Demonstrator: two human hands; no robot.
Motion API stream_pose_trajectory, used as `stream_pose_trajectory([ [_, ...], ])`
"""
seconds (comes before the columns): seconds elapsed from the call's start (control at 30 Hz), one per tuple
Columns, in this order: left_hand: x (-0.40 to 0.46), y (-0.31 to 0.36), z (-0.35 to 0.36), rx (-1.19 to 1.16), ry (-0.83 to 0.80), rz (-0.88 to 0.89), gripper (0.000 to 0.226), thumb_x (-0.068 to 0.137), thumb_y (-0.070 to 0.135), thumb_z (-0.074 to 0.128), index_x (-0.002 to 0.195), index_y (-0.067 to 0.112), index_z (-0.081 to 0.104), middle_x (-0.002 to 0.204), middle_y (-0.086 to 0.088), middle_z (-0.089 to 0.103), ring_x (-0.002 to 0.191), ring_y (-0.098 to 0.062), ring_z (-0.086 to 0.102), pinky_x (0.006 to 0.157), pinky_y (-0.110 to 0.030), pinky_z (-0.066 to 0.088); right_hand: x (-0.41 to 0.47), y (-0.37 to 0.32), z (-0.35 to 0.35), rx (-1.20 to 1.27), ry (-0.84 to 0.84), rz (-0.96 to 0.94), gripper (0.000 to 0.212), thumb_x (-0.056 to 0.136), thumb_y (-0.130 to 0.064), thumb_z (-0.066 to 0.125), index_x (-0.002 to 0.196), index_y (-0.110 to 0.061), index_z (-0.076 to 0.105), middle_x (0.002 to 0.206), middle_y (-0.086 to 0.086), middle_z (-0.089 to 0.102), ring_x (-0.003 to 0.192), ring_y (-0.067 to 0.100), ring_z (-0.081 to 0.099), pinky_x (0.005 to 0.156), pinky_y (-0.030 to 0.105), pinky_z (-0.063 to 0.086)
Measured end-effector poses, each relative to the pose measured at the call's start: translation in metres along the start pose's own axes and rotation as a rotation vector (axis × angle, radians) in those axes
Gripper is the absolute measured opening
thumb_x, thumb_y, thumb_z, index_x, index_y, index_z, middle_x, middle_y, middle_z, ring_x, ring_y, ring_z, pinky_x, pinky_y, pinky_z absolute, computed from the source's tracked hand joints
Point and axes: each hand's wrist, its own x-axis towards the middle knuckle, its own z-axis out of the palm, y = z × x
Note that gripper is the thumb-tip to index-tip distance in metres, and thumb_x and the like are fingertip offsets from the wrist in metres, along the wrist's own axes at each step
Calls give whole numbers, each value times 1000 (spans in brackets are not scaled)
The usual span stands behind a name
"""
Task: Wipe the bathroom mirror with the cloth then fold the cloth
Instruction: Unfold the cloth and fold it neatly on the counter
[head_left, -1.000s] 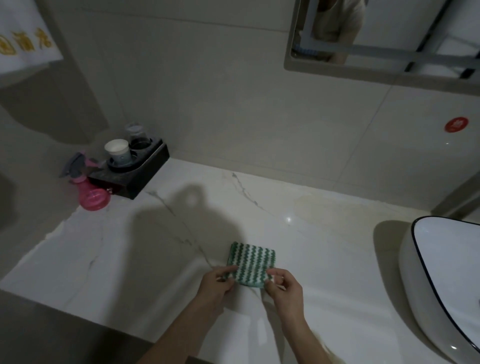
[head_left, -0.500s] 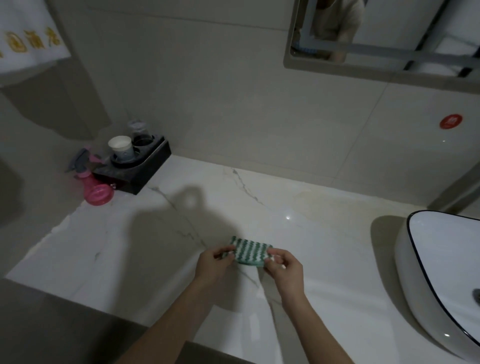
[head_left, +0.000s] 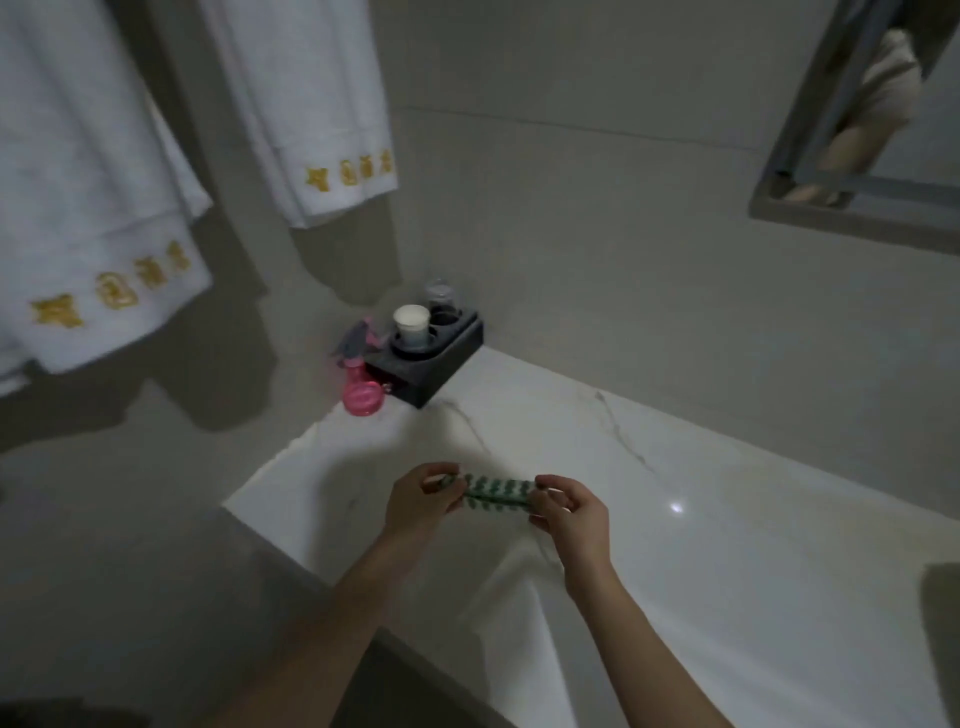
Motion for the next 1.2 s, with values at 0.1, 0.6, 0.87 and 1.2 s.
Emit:
stream_pose_trajectory([
  [0.1, 13, 7, -47, -21, 20, -10, 15, 84, -2, 65, 98, 2, 64, 88, -15, 67, 71, -17, 68, 66, -20, 57, 5, 6, 44, -51, -68, 1, 12, 84, 3, 63, 90, -7, 67, 81, 14, 67, 70, 23, 65, 59, 26, 54],
  [0.6, 142, 18, -178, 83, 65, 43, 19, 85, -9, 58, 97, 5, 60, 98, -22, 61, 75, -20, 62, 60, -17, 55, 54, 36, 215, -86, -42, -90, 18, 81, 1, 65, 85, -15, 71, 78, 3, 67, 74, 19, 63, 67, 27, 52],
  [0.87, 169, -30, -217, 191, 83, -18, 22, 84, -11, 60, 101, 3, 59, 96, -23, 61, 67, -18, 58, 51, -11, 50, 49, 100, 248, -165, 35, 20, 26, 78, 0, 63, 75, -26, 66, 75, 3, 68, 73, 22, 64, 73, 39, 54],
  [1.2, 150, -80, -251, 436, 106, -119, 20, 78, 1, 72, 87, 17, 65, 94, -20, 67, 86, -31, 64, 79, -38, 54, 32, 158, 248, -161, -54, 387, 23, 79, 15, 55, 74, -8, 53, 54, 9, 59, 48, 25, 56, 45, 26, 40],
])
